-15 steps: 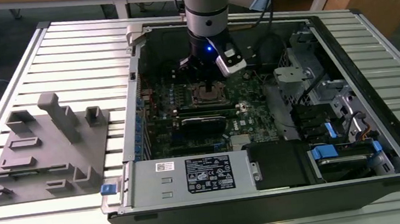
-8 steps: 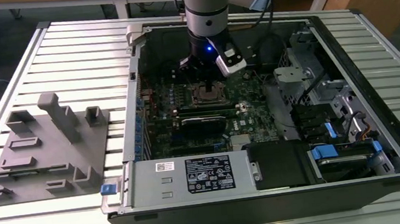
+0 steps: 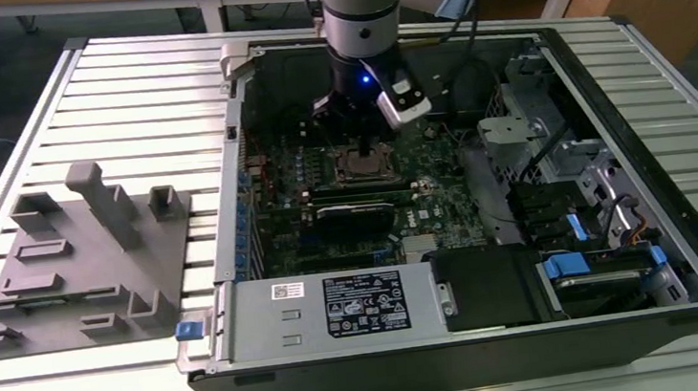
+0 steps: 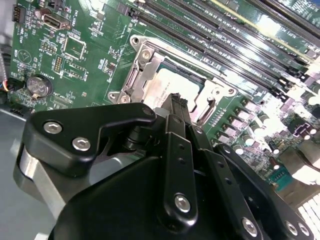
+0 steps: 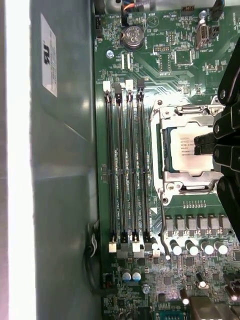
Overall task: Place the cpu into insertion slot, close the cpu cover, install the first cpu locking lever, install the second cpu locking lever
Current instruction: 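Install the first cpu locking lever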
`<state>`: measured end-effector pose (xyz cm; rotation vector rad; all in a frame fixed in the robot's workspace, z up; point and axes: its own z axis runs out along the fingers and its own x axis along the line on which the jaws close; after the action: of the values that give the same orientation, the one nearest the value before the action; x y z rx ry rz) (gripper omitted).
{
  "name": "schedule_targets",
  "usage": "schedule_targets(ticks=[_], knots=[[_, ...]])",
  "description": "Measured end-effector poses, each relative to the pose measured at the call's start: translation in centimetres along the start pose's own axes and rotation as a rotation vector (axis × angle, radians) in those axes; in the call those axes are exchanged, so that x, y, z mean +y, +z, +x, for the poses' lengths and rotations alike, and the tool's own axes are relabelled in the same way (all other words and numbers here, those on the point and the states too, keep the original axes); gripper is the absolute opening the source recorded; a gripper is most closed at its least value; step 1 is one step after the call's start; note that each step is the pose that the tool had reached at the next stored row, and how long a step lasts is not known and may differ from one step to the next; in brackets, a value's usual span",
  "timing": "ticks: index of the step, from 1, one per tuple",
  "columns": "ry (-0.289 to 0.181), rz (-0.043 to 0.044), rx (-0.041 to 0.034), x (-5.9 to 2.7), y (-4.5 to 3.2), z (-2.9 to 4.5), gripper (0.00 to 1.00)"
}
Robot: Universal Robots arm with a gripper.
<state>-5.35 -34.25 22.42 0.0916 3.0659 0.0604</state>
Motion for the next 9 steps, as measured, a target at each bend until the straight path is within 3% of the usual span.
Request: schedule_targets(ticks=[6, 9], knots=[[0.0, 0.0, 0.0, 0.05, -1.18, -0.09, 0.11], [0.0, -0.0003, -0.0001, 0.06, -1.26, -0.09, 0.11]])
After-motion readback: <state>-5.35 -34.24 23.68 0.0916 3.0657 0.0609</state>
